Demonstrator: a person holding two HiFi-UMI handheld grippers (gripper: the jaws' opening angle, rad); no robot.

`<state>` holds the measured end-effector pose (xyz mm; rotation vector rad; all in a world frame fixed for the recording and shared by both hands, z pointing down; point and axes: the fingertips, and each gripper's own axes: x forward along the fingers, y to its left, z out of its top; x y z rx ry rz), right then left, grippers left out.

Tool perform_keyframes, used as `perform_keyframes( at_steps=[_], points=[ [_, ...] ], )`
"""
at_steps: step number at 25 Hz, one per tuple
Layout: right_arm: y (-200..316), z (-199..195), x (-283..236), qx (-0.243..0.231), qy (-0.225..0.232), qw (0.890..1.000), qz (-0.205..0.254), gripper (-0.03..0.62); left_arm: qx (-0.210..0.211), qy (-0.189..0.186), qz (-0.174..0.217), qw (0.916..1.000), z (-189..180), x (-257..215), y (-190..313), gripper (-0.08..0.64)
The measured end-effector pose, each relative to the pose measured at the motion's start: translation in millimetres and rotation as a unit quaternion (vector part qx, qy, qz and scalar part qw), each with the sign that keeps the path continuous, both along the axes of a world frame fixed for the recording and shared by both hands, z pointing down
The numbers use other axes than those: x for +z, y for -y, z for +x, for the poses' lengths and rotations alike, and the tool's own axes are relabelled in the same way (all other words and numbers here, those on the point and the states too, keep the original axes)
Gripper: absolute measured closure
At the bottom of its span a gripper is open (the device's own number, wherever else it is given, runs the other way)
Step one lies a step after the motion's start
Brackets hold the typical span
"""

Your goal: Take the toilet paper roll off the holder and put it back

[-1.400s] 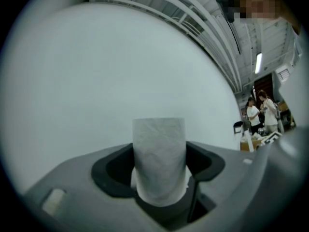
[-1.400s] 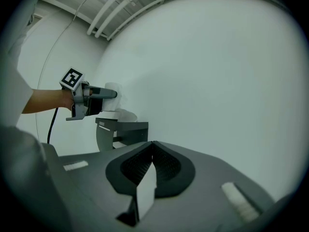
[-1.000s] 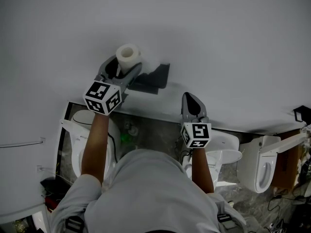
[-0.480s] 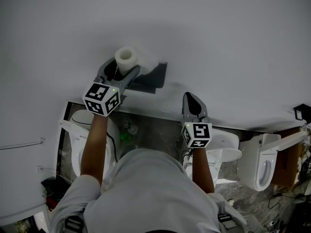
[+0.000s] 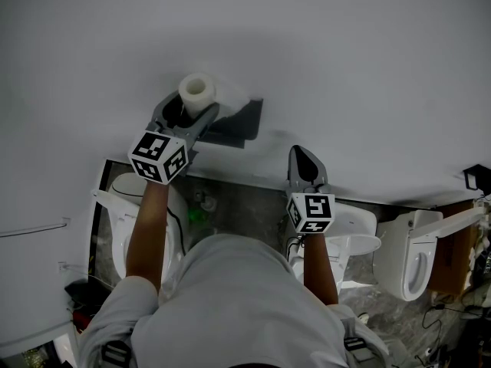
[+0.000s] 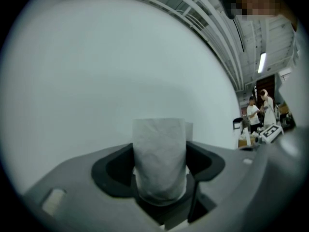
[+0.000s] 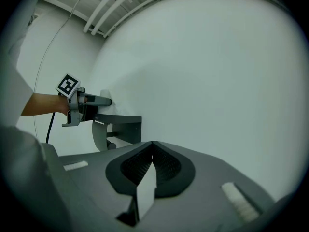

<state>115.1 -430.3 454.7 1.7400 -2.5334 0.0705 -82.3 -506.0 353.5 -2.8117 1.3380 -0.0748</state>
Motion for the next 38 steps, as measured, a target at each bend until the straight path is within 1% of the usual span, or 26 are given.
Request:
perform_keyframes(
  at_steps=[8, 14, 19, 26, 28, 32, 38],
  points=[
    [1.8, -3.9, -0.3, -0.003, 0.000, 1.000, 0.000, 0.594, 0.001, 0.007, 0.000, 1.0000, 0.8, -0.5, 0.3, 0.241],
    [0.4, -6.7, -0.3, -0.004, -0.001, 1.000, -0.002, 0.592, 0.005, -0.001, 0.010, 0.9999, -2.7, -8.4, -5.4, 0.233],
    [-6.4, -9.8, -2.7, -0.005, -0.003, 1.000, 0.000, 0.593, 0.005, 0.000, 0.014, 0.9999, -7.4, -10.2, -18.7, 0.225],
    [-15.4, -13.0, -5.5, -0.003, -0.003, 1.000, 0.002, 0.593, -0.006, -0.012, 0.021, 0.9997, -23.7, -11.5, -40.1, 0.228],
    [-17.8, -15.4, -7.9, -0.004, -0.003, 1.000, 0.005, 0.593, -0.012, -0.015, 0.025, 0.9995, -28.9, -13.4, -46.2, 0.238],
    [-23.2, -18.8, -11.1, -0.003, -0.003, 1.000, 0.009, 0.594, -0.023, -0.017, 0.032, 0.9991, -36.6, -13.5, -58.5, 0.281],
    [-29.9, -25.5, -10.1, -0.005, -0.004, 1.000, 0.008, 0.592, -0.038, -0.012, 0.025, 0.9989, -48.7, 4.3, -73.2, 0.333]
  ],
)
